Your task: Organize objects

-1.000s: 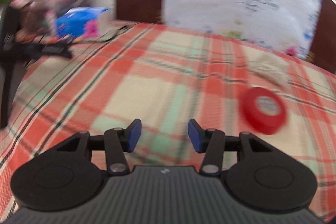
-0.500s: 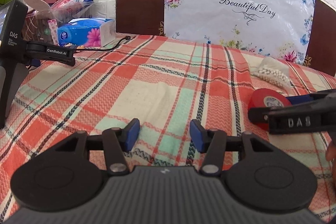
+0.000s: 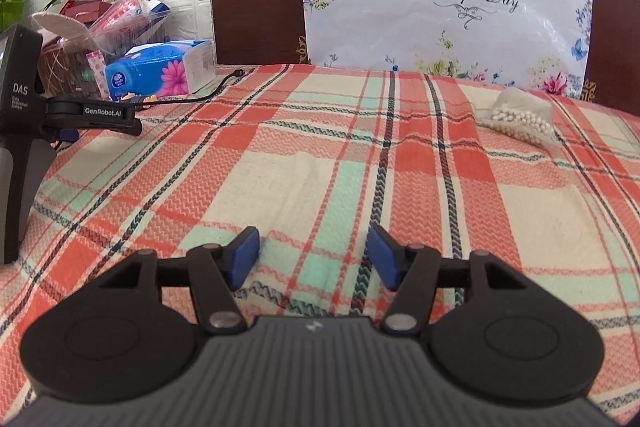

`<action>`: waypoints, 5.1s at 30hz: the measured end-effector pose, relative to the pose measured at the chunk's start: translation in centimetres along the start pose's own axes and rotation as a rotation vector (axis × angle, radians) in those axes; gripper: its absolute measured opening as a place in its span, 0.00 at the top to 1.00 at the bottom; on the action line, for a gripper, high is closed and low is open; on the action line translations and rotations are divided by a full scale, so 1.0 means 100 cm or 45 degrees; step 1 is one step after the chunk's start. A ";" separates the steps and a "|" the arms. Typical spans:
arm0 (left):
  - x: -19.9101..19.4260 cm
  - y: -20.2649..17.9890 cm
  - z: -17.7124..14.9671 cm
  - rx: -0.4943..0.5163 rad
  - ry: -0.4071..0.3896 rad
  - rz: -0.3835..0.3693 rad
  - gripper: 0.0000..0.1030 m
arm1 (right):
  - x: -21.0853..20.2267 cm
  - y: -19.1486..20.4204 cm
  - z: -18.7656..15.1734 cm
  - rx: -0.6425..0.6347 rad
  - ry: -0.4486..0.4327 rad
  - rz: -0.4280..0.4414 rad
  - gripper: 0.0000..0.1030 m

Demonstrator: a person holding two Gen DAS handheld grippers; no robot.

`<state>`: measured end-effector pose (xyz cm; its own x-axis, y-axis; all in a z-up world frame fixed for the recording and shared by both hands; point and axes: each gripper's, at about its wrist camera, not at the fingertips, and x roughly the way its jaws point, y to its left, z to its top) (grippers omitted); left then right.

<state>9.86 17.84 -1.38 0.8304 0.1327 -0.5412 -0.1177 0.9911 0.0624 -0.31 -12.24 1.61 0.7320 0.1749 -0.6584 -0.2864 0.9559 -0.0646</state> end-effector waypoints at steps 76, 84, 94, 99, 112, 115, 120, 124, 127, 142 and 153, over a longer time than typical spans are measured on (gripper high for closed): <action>-0.158 -0.292 0.052 0.413 0.145 -0.721 0.54 | -0.142 -0.147 -0.035 0.651 -0.429 -0.295 0.19; -0.149 -0.267 0.038 0.402 0.152 -0.627 0.50 | -0.147 -0.141 -0.039 0.734 -0.449 -0.310 0.19; -0.136 -0.251 0.028 0.385 0.160 -0.576 0.47 | -0.143 -0.133 -0.038 0.736 -0.422 -0.322 0.19; -0.122 -0.241 0.026 0.367 0.181 -0.549 0.45 | -0.135 -0.129 -0.034 0.734 -0.386 -0.312 0.19; -0.088 -0.209 0.026 0.307 0.179 -0.471 0.43 | -0.102 -0.102 -0.018 0.632 -0.279 -0.257 0.19; -0.072 -0.183 0.026 0.254 0.161 -0.410 0.43 | -0.089 -0.090 -0.011 0.573 -0.247 -0.223 0.20; -0.032 -0.106 0.021 0.100 0.083 -0.225 0.37 | -0.049 -0.055 0.005 0.429 -0.151 -0.105 0.21; -0.009 -0.058 0.004 0.004 0.047 -0.135 0.35 | -0.010 -0.023 0.023 0.294 -0.093 0.004 0.21; -0.014 -0.042 -0.001 -0.127 -0.030 -0.224 0.27 | 0.027 -0.010 0.050 0.283 -0.075 0.071 0.21; -0.004 -0.043 -0.004 -0.122 -0.022 -0.280 0.24 | 0.221 0.039 0.173 0.288 -0.071 -0.023 0.42; -0.002 -0.042 -0.003 -0.115 -0.016 -0.271 0.23 | 0.128 -0.003 0.104 0.380 0.008 0.074 0.70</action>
<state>9.98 13.61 -1.78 0.8484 -0.0786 -0.5235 0.0130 0.9917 -0.1279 15.56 -7.79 1.06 0.7158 0.2310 -0.6590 -0.1327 0.9715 0.1964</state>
